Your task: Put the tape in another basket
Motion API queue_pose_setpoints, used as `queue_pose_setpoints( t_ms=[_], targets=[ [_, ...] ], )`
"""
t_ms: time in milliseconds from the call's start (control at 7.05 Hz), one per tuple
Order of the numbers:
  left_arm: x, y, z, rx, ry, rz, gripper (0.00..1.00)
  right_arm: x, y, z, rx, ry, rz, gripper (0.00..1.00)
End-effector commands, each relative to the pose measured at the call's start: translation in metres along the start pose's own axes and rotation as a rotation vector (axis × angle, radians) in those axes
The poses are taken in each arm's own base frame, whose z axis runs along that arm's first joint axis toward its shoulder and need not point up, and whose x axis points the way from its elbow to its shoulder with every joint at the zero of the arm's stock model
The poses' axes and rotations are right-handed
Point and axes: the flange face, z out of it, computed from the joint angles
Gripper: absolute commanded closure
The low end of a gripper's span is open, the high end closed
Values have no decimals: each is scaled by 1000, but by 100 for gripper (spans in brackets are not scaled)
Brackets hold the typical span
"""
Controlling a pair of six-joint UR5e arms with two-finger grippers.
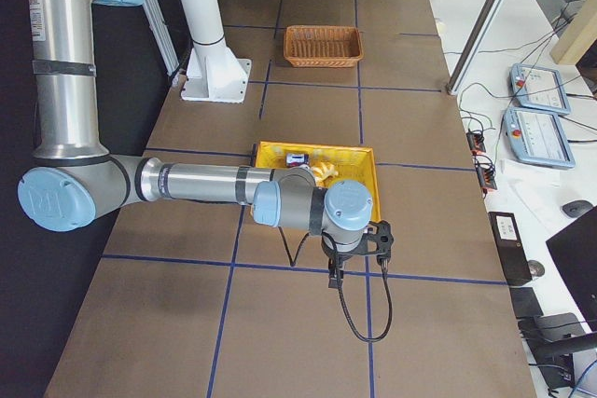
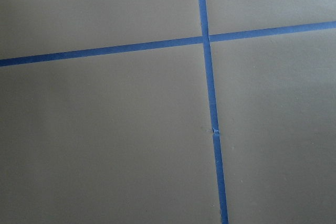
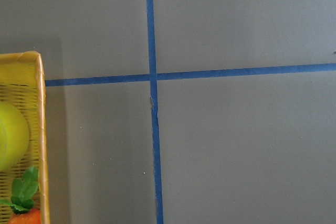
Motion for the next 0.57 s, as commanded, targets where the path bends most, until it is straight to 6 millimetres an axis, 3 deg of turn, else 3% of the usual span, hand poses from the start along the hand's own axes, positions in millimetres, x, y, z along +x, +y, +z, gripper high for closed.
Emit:
queue_pose_setpoints(
  t_ms=[0, 284, 426],
  targets=[
    [0, 0, 0, 0, 0, 0, 0, 1, 0, 1, -1, 1, 6, 0],
    [0, -1, -1, 1, 0, 1, 0, 1, -1, 1, -2, 15, 4, 0],
    [0, -1, -1, 1, 0, 1, 0, -8, -8, 0, 0, 16, -15, 0]
  ],
)
